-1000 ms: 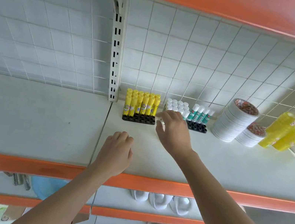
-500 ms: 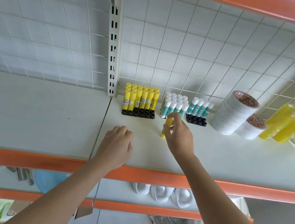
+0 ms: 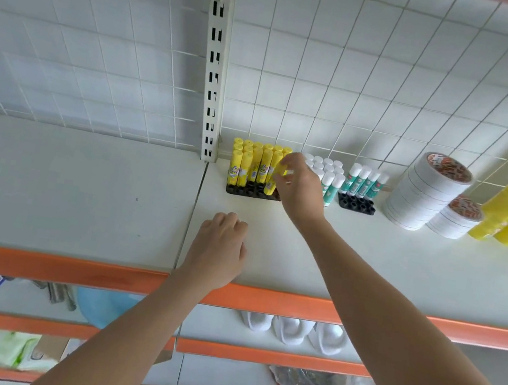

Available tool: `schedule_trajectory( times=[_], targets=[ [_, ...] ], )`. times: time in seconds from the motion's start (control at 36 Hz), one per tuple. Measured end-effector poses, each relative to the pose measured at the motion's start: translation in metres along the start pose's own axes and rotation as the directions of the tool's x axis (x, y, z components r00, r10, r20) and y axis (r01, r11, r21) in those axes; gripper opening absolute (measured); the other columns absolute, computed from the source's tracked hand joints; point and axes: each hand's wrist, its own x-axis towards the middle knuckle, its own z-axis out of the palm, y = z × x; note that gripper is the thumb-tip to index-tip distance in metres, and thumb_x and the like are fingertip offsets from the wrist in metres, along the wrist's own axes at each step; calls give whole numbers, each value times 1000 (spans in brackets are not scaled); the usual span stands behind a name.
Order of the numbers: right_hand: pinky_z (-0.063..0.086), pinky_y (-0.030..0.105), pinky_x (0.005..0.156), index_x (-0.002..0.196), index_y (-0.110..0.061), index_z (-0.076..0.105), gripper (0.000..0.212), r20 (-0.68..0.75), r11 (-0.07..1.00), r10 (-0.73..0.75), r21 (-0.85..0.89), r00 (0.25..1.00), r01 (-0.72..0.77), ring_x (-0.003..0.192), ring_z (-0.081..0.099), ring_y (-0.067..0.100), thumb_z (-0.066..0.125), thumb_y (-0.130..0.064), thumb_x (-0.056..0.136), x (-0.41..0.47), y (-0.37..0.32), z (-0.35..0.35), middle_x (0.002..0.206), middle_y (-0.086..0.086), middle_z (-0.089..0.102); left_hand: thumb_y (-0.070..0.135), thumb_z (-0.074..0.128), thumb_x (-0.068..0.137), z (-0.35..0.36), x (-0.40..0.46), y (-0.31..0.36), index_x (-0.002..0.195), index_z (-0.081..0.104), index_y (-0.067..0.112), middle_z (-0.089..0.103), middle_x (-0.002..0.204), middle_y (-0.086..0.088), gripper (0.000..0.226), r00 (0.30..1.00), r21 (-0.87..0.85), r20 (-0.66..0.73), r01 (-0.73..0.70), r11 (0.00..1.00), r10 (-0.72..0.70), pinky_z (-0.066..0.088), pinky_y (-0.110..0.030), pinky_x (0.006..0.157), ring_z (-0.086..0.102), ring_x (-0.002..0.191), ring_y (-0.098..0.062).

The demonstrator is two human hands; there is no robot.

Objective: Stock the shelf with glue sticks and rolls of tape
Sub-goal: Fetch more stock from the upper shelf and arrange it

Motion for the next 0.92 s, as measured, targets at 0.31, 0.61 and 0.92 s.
schedule_trajectory(
  times=[0.31,0.61,0.92],
  targets=[
    [53,45,71,105,-12,53,18,17,999,-46,-2,999,46,81,65,30,61,-13,90,12,-7,29,98,5,67,21,41,93,-1,-1,1,107,54,13,51,109,-4,21,1000,26,23,9,1000,-9,37,-34,86,45,105,-25],
    [50,42,66,113,-6,58,21,50,965,-169,-194,984,175,80,60,36,55,-9,92,18,-6,39,114,12,59,16,63,76,3,-1,0,84,58,11,54,85,-6,11,999,57,-35,4,998,-2,45,-38,66,53,80,-28],
    [49,39,63,100,-3,69,42,64,787,-460,-432,886,440,88,61,37,54,14,65,22,2,31,104,10,67,17,59,80,3,0,-1,88,58,10,54,88,-7,11,999,54,-38,-11,998,13,45,-38,70,52,84,-28]
  ],
)
